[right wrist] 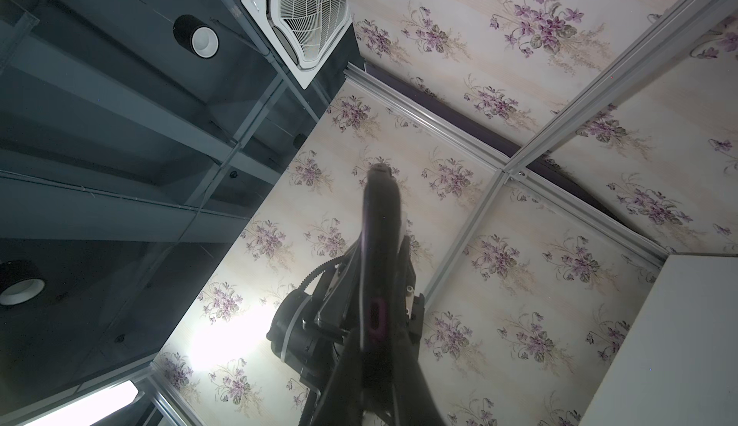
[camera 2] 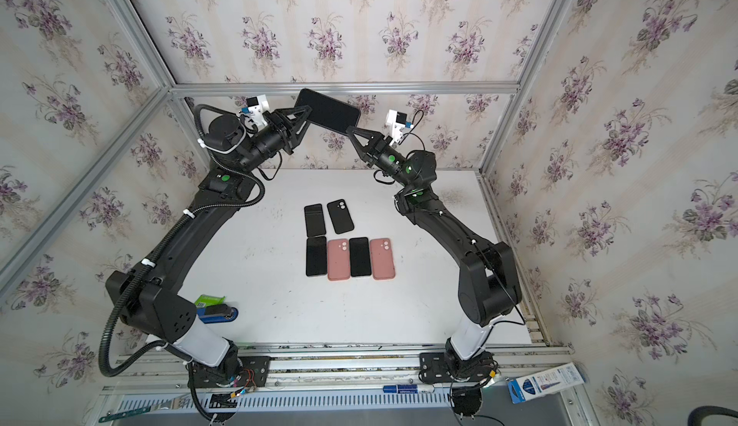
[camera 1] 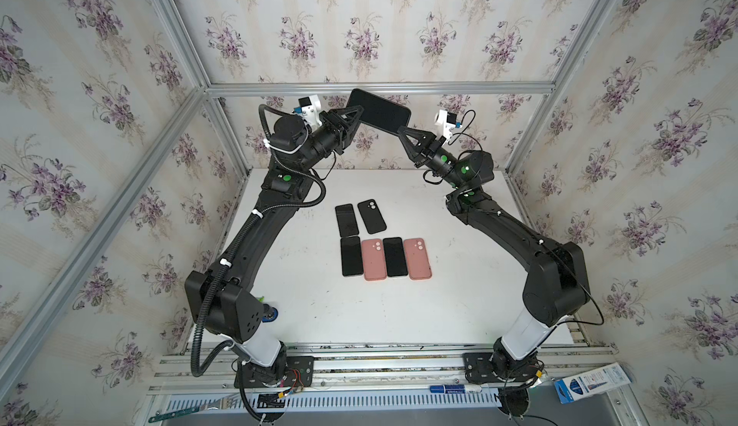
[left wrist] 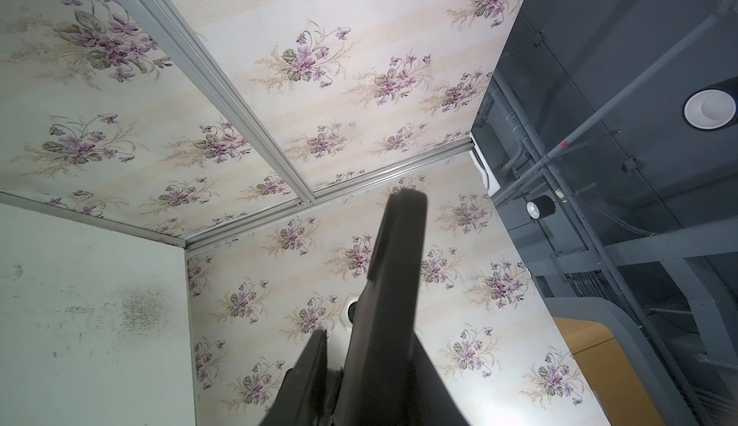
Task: Take the phone out of the phone case
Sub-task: Remove the phone case from the phone.
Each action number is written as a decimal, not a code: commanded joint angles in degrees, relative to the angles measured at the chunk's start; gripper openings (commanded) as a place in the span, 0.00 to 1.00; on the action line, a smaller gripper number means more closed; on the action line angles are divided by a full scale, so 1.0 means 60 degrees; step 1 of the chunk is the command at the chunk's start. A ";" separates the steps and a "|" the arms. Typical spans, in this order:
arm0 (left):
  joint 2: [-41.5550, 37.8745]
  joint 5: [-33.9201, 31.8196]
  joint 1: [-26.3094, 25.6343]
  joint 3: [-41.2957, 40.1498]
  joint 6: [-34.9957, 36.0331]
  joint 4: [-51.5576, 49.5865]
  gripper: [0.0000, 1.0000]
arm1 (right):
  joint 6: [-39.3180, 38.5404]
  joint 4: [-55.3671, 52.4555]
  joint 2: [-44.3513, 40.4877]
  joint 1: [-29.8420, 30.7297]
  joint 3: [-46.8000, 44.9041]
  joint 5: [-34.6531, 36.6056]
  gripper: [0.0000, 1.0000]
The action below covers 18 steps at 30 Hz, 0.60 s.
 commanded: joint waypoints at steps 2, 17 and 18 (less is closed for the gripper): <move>-0.0099 -0.0053 0.0083 -0.0127 -0.0101 0.0478 0.21 | 0.0046 0.0764 -0.0117 0.0025 0.0040 0.0059 0.00; -0.0090 0.0216 0.0221 -0.0043 -0.1212 0.0932 0.01 | -0.2243 -0.1481 -0.1674 0.0002 -0.1015 -0.0084 0.95; -0.0049 0.0265 0.0237 0.0027 -0.1351 0.0955 0.00 | -0.2477 -0.1894 -0.1835 0.0010 -0.1058 0.0022 1.00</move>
